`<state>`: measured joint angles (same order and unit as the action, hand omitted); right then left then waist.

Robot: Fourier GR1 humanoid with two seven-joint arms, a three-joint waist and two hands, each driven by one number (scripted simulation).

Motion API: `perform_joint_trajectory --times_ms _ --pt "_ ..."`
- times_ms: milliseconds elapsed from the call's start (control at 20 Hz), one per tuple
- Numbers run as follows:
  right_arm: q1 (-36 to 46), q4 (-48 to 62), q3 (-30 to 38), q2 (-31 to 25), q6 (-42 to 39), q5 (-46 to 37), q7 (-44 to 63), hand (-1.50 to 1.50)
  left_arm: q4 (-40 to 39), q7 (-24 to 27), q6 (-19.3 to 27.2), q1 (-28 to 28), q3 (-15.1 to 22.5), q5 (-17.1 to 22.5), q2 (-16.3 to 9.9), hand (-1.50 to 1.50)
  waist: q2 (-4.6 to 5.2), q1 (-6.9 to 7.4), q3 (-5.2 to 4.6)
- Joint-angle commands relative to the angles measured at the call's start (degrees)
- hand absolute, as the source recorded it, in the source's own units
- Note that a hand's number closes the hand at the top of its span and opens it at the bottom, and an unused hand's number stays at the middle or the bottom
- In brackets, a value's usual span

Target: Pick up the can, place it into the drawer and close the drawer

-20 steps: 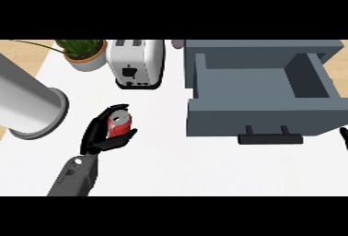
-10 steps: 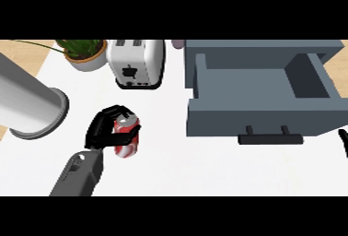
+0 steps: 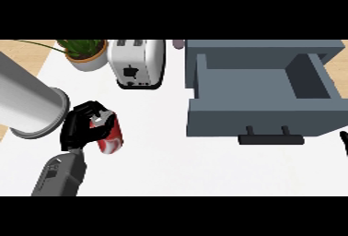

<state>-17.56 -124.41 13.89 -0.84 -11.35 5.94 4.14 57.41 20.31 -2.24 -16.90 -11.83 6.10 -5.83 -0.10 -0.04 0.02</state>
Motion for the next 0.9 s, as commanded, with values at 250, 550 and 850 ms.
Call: perform_joint_trajectory --times_ms 250,550,850 --pt "-0.4 -2.57 2.57 -0.54 -1.28 2.03 2.62 -1.5 16.13 -11.23 3.54 0.84 6.16 -1.19 2.15 1.5 -0.02 -0.05 0.0" --pt "-2.12 -3.24 6.1 -1.95 -2.92 6.67 1.39 -1.5 23.72 -19.95 8.86 -4.32 10.64 -4.9 4.65 1.5 -0.09 -0.41 0.03" --pt "-4.13 -3.66 -1.18 0.76 -0.71 -0.35 -0.09 -1.5 24.31 -28.52 13.03 -13.27 15.09 -5.68 5.78 1.5 -0.02 -0.58 0.0"
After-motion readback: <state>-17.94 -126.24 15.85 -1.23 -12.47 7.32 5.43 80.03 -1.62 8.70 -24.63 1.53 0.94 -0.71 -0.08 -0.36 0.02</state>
